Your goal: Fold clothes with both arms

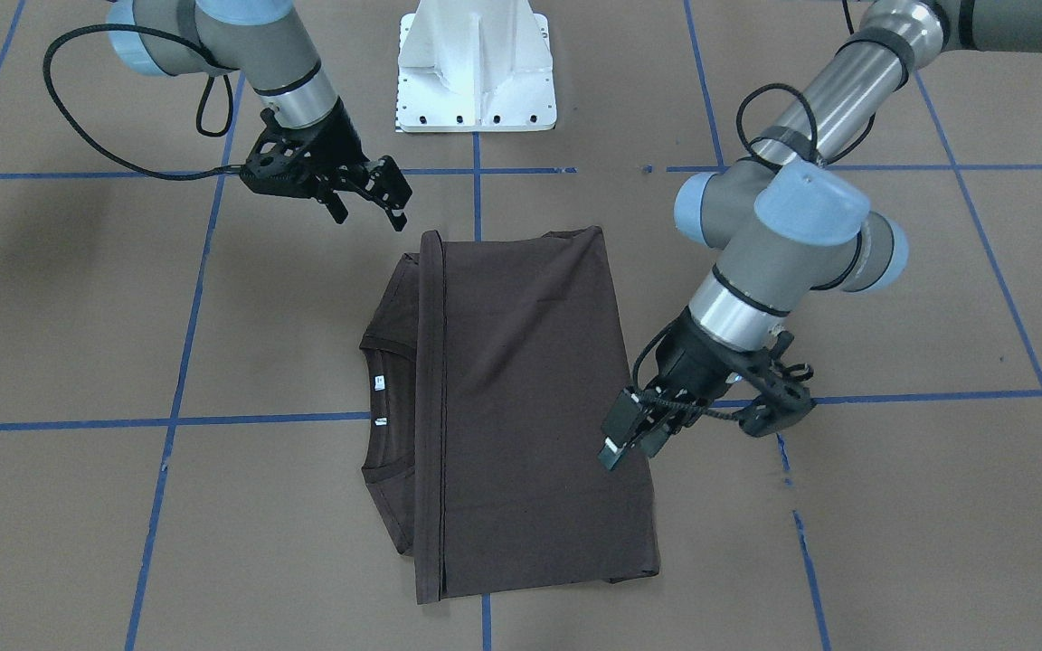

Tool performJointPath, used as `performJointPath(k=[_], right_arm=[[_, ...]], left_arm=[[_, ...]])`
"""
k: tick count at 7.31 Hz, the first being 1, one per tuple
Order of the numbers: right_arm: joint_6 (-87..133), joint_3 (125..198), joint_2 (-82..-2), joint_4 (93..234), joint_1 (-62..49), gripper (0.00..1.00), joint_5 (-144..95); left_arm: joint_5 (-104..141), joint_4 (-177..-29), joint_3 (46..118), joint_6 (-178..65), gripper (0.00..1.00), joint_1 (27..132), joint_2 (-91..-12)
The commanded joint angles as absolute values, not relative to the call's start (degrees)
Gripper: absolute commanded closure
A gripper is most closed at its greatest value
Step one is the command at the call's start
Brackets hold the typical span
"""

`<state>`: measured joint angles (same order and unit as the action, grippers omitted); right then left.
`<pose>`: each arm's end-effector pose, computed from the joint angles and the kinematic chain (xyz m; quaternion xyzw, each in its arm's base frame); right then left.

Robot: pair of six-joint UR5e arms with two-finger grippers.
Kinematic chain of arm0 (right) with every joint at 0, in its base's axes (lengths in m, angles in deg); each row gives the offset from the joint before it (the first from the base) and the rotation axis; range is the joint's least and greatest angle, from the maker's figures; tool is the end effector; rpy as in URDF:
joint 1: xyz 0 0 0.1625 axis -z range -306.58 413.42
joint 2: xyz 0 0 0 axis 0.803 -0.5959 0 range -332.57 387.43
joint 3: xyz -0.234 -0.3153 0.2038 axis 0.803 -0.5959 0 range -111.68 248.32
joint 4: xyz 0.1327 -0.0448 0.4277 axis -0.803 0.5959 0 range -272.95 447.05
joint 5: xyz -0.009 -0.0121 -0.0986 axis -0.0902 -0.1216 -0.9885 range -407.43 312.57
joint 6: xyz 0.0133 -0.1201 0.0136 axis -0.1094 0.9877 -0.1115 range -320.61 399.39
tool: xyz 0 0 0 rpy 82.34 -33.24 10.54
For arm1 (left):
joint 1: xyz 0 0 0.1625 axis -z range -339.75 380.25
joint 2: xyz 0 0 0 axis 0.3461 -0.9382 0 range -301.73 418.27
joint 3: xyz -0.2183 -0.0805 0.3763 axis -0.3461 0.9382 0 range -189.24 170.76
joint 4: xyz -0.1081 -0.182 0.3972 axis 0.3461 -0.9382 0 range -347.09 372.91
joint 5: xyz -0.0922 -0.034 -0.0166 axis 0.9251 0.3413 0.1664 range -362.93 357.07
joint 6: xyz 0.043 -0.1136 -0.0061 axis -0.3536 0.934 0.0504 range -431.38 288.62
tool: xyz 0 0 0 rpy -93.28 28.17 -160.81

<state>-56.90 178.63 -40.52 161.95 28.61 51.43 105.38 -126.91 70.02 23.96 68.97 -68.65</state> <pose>-0.5316 -0.3719 0.2635 0.0103 -0.4838 0.1986 0.8523 0.4482 -0.6547 0.2577 0.1081 0.6111 -0.2663 0.7375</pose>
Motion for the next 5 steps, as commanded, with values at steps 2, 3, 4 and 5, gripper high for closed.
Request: performJointPath(k=[2, 3, 4, 5], right_arm=[[-48.07, 171.26, -34.72, 165.17, 31.44, 0.00, 51.09], [-42.92, 171.33, -33.49, 167.71, 32.58, 0.00, 50.31], [-38.26, 171.25, -32.95, 169.99, 33.11, 0.00, 49.35], [-33.69, 171.24, -32.51, 171.50, 33.55, 0.00, 48.64]], left_arm=[[105.17, -131.84, 76.27, 24.60, 0.00, 67.36, -63.90], [105.09, -132.63, 76.19, 24.42, 0.00, 67.27, -63.37], [105.09, -134.73, 76.01, 24.60, 0.00, 67.18, -63.20], [105.09, -134.92, 76.27, 24.77, 0.00, 67.18, -63.02]])
